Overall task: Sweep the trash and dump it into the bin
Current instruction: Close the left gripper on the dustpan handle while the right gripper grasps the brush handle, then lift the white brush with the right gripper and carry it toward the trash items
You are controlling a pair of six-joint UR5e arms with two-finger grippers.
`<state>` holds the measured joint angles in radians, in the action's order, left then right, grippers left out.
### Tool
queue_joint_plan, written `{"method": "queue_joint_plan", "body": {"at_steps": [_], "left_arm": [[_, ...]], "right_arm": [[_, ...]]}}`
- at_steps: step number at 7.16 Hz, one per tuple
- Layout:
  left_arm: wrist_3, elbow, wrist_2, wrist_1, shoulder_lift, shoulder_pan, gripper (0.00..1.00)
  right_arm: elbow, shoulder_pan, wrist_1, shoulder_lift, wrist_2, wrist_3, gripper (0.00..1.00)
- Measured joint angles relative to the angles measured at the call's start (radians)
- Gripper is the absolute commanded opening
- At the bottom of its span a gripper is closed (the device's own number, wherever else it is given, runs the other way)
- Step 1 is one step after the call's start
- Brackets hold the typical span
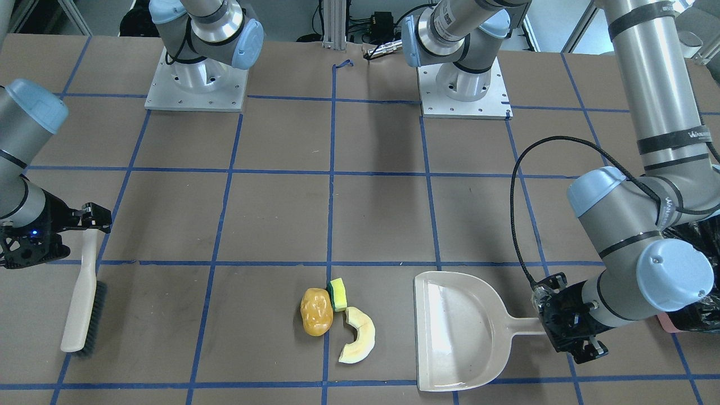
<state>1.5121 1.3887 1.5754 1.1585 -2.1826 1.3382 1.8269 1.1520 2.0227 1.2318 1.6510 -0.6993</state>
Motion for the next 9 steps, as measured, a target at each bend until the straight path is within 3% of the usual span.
{"method": "queue_joint_plan", "body": {"at_steps": [1, 2, 3, 7, 9], "left_arm": [[0.018, 0.000, 0.003, -0.002, -0.001, 0.002, 0.63], [0.033, 0.000, 0.003, -0.006, -0.002, 0.003, 0.38], [0.040, 0.000, 0.004, -0.009, -0.003, 0.004, 0.30], [0.044, -0.003, 0.006, -0.015, -0.008, 0.009, 0.15], [0.044, -0.014, 0.007, -0.011, -0.007, 0.013, 0.01]], "right_arm": [[0.000, 0.000, 0.000, -0.009, 0.001, 0.002, 0.85], [0.000, 0.000, -0.001, -0.017, 0.002, 0.004, 0.70], [0.000, 0.000, -0.001, -0.022, 0.002, 0.004, 0.58], [-0.004, 0.001, -0.001, -0.023, 0.001, 0.020, 0.56], [-0.007, 0.003, -0.001, -0.023, 0.001, 0.024, 0.55]]}}
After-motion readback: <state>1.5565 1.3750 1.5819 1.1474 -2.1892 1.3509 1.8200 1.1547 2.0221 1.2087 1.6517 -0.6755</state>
